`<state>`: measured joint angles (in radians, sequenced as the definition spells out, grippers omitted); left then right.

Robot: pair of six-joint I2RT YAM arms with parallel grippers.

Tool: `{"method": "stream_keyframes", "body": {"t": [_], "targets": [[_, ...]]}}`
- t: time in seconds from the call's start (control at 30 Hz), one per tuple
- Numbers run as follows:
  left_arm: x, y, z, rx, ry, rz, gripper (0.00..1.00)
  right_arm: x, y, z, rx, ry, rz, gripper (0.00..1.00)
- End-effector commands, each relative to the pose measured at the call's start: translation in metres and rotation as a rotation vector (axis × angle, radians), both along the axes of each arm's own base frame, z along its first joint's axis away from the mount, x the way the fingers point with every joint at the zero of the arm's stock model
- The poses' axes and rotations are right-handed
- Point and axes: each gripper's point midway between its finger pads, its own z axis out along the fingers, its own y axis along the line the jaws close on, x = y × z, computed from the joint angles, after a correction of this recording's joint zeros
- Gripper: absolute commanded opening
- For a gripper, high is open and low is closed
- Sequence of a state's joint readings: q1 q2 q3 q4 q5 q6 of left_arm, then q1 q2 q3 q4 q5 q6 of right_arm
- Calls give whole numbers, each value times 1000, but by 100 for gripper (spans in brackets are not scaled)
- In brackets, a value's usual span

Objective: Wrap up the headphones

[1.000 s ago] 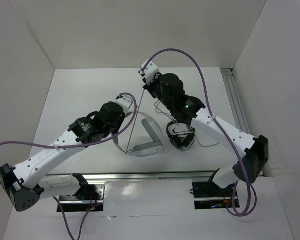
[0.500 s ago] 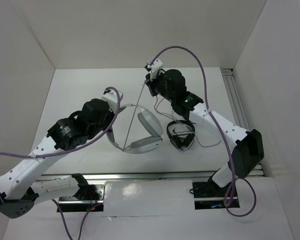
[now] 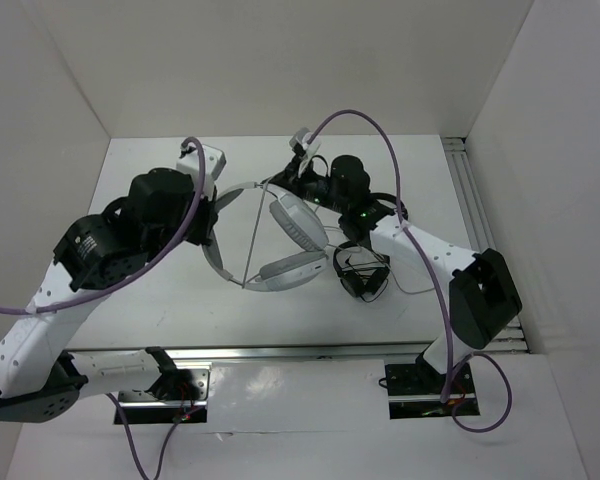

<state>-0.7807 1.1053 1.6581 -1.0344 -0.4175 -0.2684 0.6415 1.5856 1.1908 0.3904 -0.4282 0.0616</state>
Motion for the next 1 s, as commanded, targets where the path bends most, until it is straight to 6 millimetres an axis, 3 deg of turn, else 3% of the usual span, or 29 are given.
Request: {"method": "stream_keyframes", "body": {"t": [0.0, 0.1, 0.17, 0.23, 0.3, 0.37, 0.4, 0.57, 0.6, 0.67, 0.7, 0.73, 0.77, 0.8, 0.9, 0.93, 0.97], "targets": [[-13, -25, 90, -309, -156, -99, 0, 31, -16, -35, 17, 100, -102, 0], [-27, -40, 98, -362, -131, -198, 0, 38, -14, -44, 30, 151, -130, 0], [-35, -54, 101, -394, -104, -275, 0, 46, -19, -39, 74, 159, -191, 0], [-35, -63, 94, -385, -56, -296, 0, 52, -26, -42, 84, 171, -226, 0], [-36, -65, 85, -366, -22, -304, 0, 62, -35, -32, 100, 172, -251, 0], [-40, -68, 78, -352, 15, -324, 0, 78, -42, -45, 76, 217, -314, 0], [-40, -70, 71, -333, 35, -335, 0, 89, -49, -31, 91, 200, -362, 0], [-41, -59, 43, -259, 85, -297, 0, 118, -80, -26, 91, 222, -421, 0], [-36, -50, 49, -258, 41, -250, 0, 120, -83, -22, 101, 210, -415, 0], [-39, -36, 64, -297, -18, -212, 0, 112, -82, -30, 117, 224, -371, 0], [-38, -31, 82, -337, -58, -192, 0, 105, -75, -41, 110, 234, -314, 0], [-40, -29, 91, -354, -78, -194, 0, 101, -71, -38, 119, 235, -279, 0], [-43, -27, 102, -384, -97, -193, 0, 94, -61, -53, 104, 257, -231, 0], [-43, -24, 124, -422, -145, -190, 0, 88, -54, -49, 131, 240, -176, 0], [-34, -29, 142, -456, -174, -171, 0, 35, -13, -70, 177, 290, 99, 0], [-29, -30, 152, -490, -199, -148, 0, 23, -1, -59, 223, 233, 173, 0], [-28, -28, 160, -517, -218, -137, 0, 0, 17, -77, 225, 301, 278, 0]]}}
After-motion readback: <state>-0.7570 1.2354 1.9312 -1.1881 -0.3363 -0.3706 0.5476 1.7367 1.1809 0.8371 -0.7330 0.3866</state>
